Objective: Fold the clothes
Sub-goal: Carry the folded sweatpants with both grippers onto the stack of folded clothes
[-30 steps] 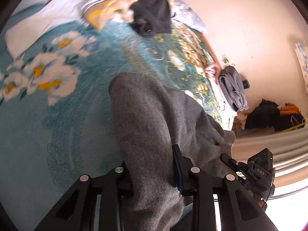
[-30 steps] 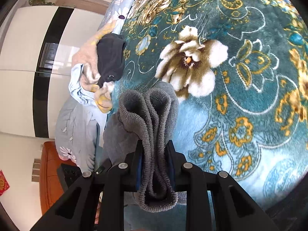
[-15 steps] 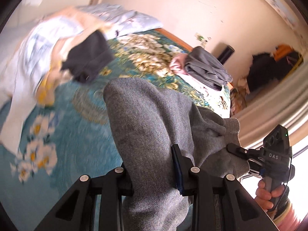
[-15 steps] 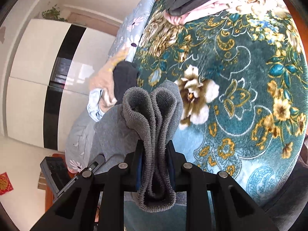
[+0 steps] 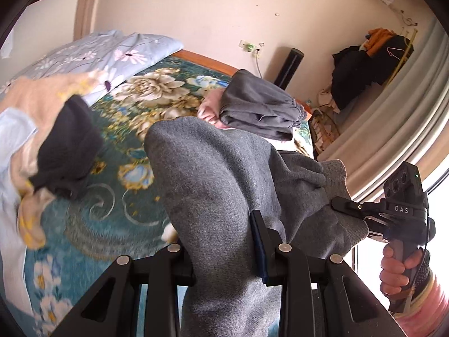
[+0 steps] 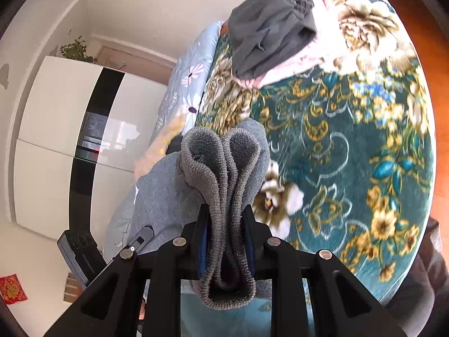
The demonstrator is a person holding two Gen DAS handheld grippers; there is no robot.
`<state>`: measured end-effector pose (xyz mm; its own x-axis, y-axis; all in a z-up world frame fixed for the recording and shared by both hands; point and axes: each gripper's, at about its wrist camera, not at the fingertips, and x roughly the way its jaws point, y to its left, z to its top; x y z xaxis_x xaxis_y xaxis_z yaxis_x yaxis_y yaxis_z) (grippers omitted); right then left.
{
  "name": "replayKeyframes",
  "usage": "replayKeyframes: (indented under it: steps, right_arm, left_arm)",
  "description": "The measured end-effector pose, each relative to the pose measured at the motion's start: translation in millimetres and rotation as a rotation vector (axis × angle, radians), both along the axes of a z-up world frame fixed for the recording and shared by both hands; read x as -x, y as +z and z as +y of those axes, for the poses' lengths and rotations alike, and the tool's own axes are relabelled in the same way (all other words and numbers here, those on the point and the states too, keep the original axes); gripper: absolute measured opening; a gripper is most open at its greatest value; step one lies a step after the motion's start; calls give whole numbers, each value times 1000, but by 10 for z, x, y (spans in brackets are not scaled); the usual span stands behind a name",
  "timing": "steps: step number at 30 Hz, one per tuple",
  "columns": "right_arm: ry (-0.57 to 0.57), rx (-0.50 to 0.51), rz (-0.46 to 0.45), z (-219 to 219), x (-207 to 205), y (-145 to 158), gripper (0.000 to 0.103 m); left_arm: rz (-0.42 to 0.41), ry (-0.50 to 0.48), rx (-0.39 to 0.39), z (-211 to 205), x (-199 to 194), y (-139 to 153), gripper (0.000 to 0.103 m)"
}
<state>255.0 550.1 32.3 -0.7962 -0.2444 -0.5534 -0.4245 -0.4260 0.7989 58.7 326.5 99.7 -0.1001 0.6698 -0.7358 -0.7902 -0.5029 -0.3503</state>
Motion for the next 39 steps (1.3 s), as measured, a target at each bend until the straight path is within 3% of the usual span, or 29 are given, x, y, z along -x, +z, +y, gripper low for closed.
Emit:
replayKeyframes:
  steps: [5, 13, 20, 23, 26, 29, 32, 34, 39]
  right_arm:
    - [9, -62, -3, 392, 295, 220, 23]
    - [-11, -166, 42, 1308, 771, 646, 23]
    - [-68, -284, 74, 2119, 1053, 1025, 23]
    - [-111, -305, 75, 2384, 1082, 921, 23]
    - [-157, -301, 57, 2617, 1095, 636, 24]
    - [-211, -230, -13, 2823, 1083, 140, 24]
    - [-269, -141, -11, 2963, 1012, -245, 25]
    - [-282, -109, 25, 2999, 979, -299, 27]
    - [-248, -189, -22, 2998, 1101, -127, 27]
  left_arm:
    - [14, -69, -20, 594, 403, 184, 32]
    - [20, -188, -113, 1753, 1047, 582, 32]
    - [-67, -230, -177, 2749, 1516, 546, 32]
    - [-95, -249, -191, 3171, 1688, 458, 32]
    - [-60, -248, -117, 3511, 1784, 79, 37]
    - [-194, -160, -32, 3705, 1993, -453, 36]
    - [-272, -130, -91, 3623, 2108, -674, 42]
    - [-292, -124, -104, 3557, 2170, -685, 47]
    - [-261, -142, -133, 3387, 2131, -537, 53]
